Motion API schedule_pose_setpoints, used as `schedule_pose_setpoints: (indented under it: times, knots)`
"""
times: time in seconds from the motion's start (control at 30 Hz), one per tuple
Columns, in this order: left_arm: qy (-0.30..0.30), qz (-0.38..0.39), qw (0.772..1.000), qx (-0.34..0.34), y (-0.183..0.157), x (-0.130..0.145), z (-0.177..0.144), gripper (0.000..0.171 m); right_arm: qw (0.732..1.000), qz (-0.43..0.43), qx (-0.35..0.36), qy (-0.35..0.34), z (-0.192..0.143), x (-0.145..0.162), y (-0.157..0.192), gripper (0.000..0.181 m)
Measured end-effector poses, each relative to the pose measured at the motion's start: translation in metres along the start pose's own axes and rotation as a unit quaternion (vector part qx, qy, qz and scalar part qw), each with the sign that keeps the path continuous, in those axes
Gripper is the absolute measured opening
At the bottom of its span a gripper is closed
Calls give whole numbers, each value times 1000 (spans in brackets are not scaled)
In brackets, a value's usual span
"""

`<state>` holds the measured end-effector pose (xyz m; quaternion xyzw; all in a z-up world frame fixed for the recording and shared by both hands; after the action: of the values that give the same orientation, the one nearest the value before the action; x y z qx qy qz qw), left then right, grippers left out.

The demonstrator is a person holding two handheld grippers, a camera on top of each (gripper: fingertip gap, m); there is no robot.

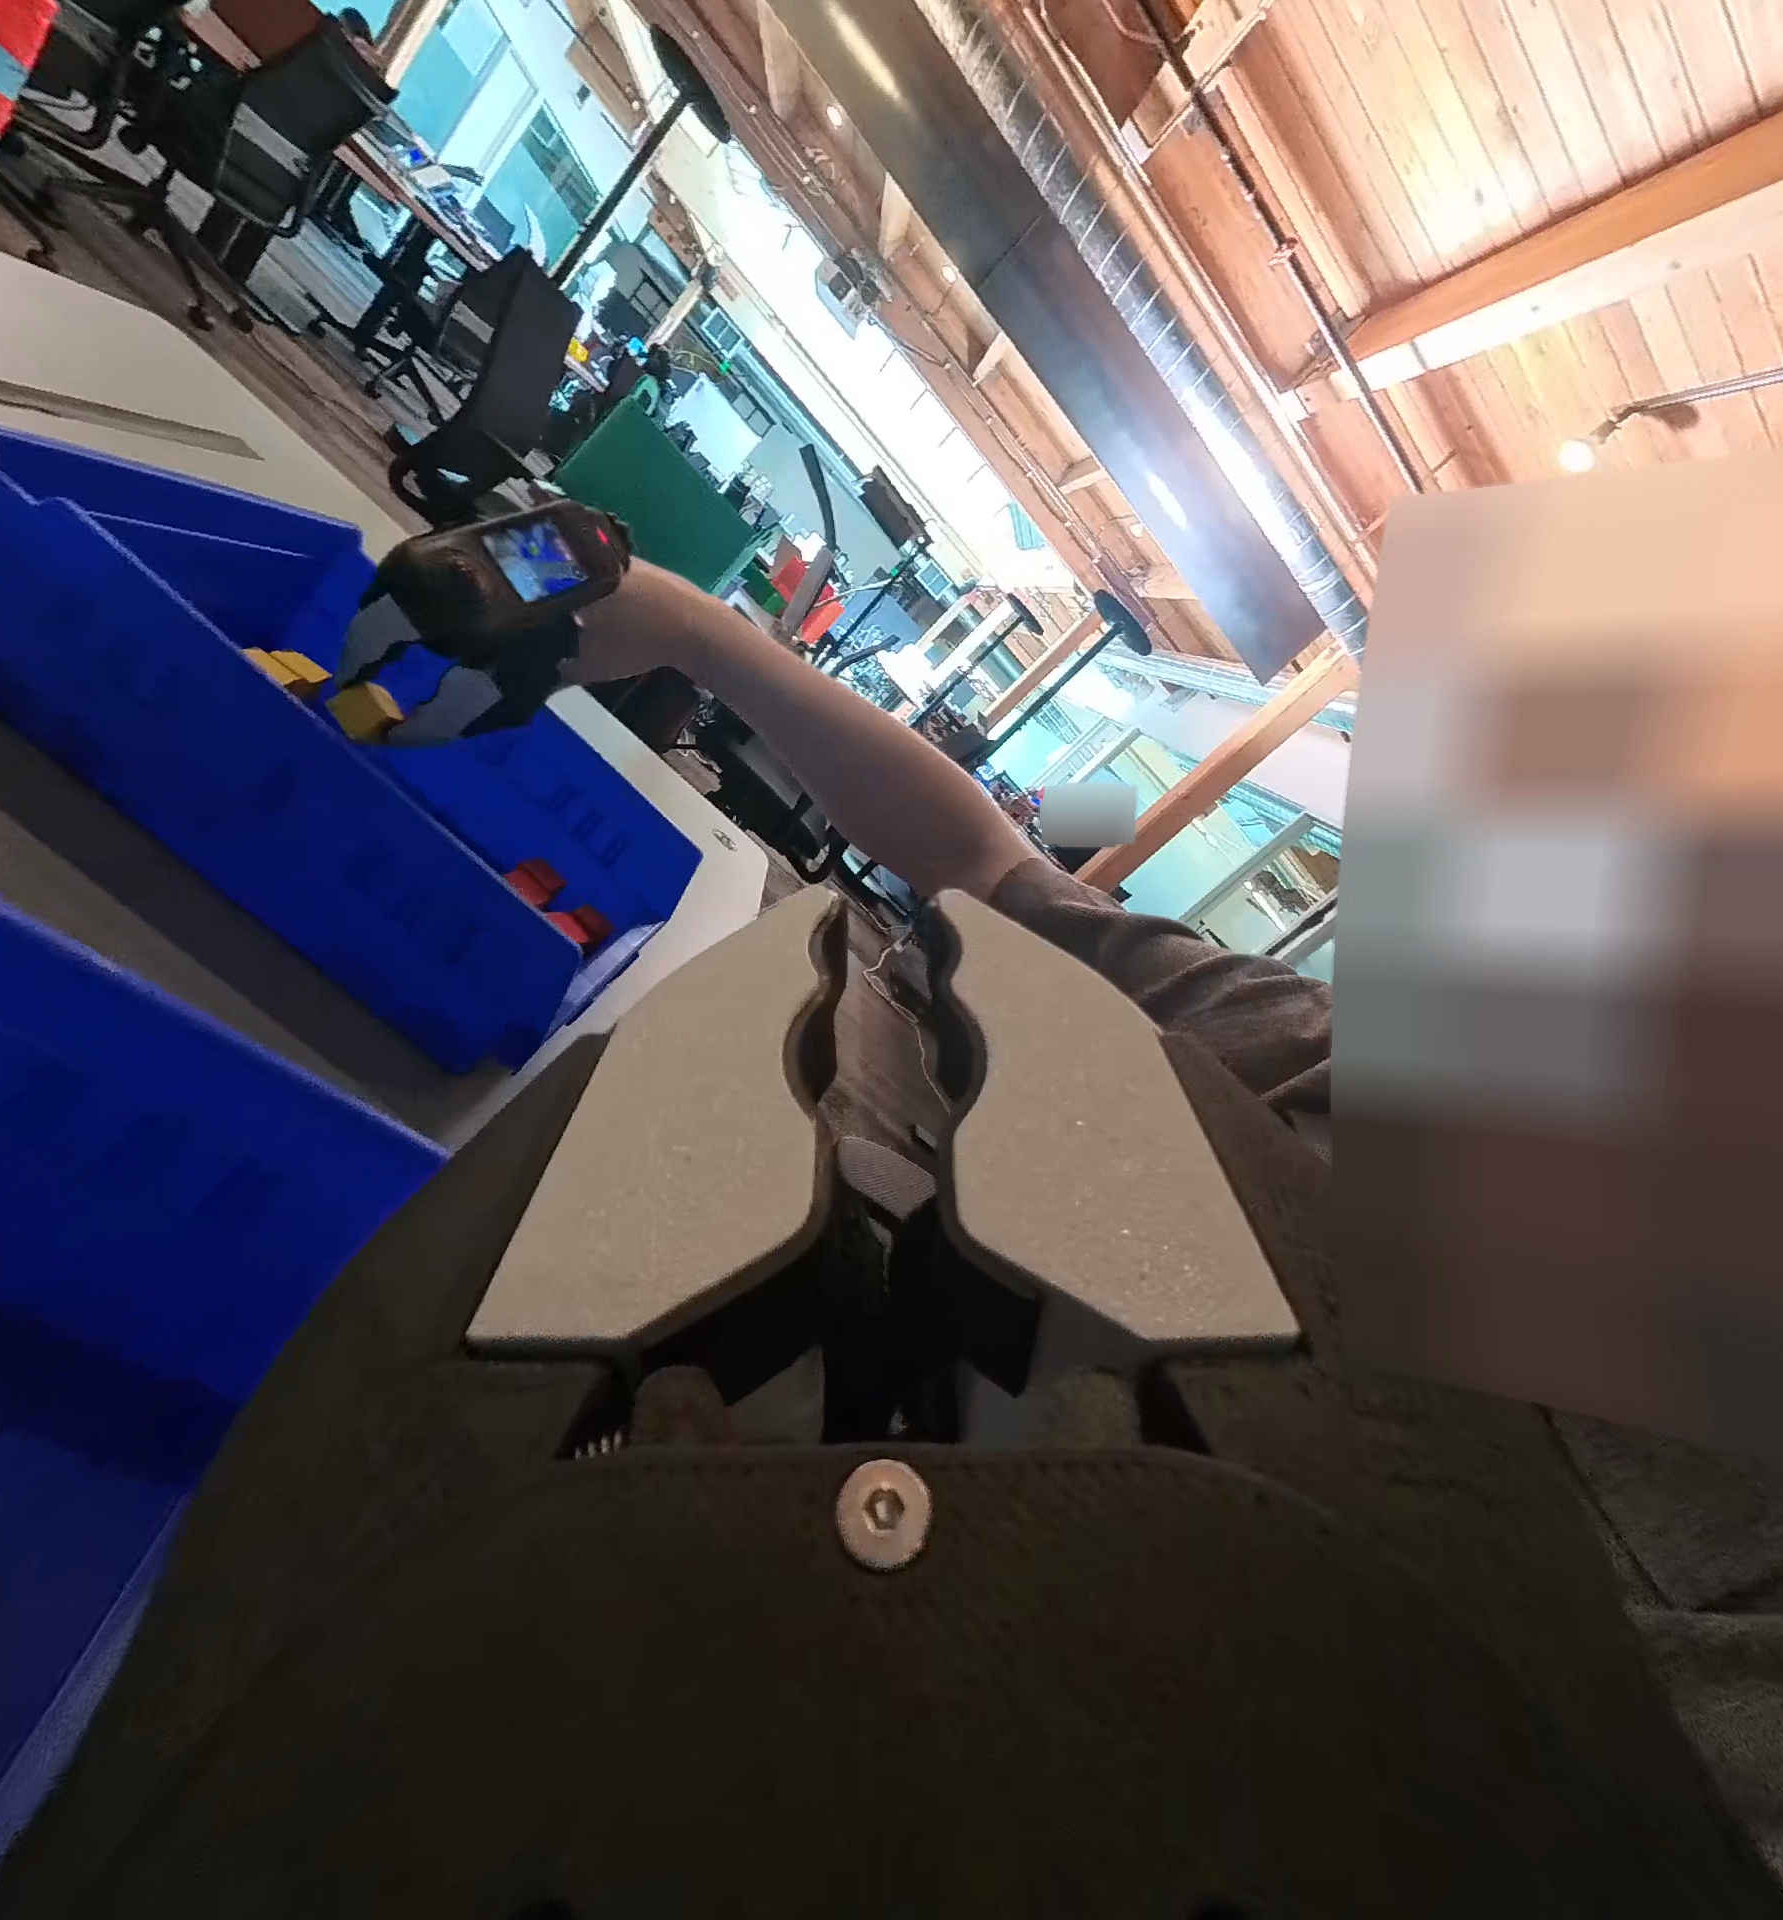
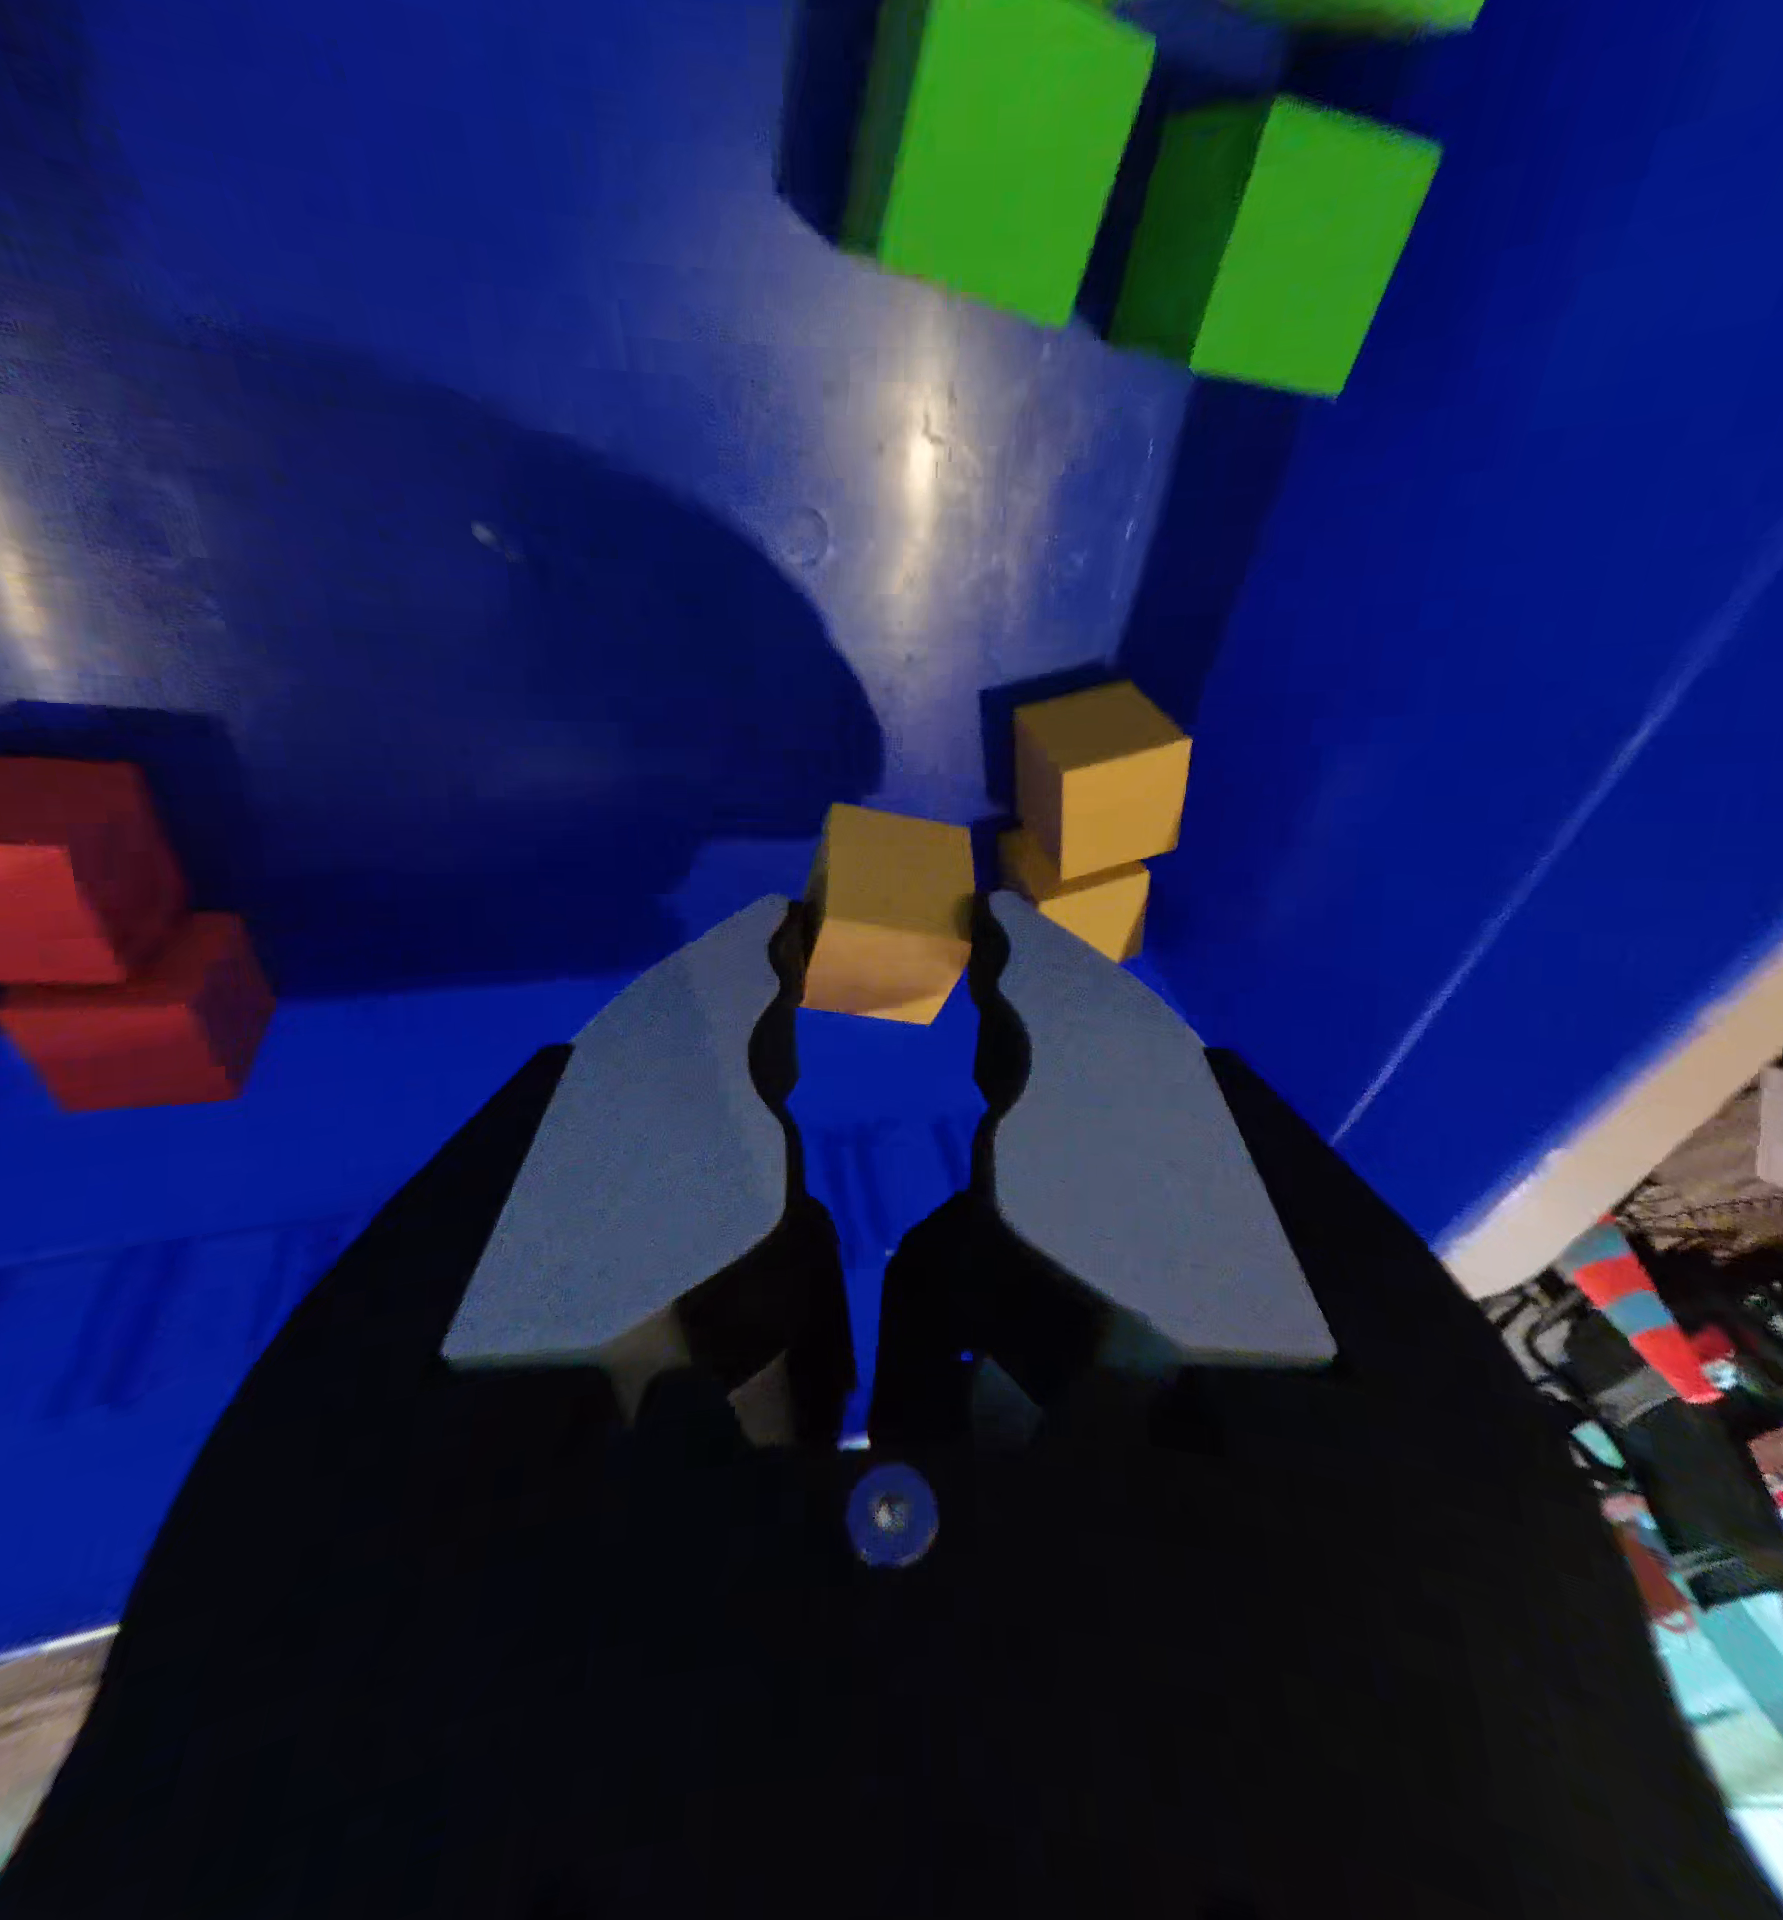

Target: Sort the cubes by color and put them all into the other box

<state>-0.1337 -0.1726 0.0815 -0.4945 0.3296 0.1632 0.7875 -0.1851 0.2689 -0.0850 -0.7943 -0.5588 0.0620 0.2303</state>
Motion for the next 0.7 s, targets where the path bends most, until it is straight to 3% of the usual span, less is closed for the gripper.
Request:
schedule_pose_setpoints:
  times: [0.27, 0.6, 0.7]
  knots:
    - [-13, 2, 1000, -3, 0, -4, -7, 15, 1000, -15, -13, 8, 21, 3, -5, 31]
    - [4, 6, 1000, -2, -3, -2, 0, 16, 996, -45, -33, 75, 27, 7, -5, 32]
    - [8, 7, 1000, -1, -5, -2, 1, 16, 995, -45, -38, 84, 27, 6, -4, 41]
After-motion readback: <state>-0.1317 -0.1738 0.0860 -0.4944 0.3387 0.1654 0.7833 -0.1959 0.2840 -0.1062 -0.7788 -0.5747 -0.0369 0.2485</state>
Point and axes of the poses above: each gripper's, where its closed fingertips meet, z out along the fingers, x out of its underside, y = z × x across the jaws, the point moved 5 cm from there along -z, back along the fingers, and after that the axes turned 12 degrees about x, right-handed, at the moved point
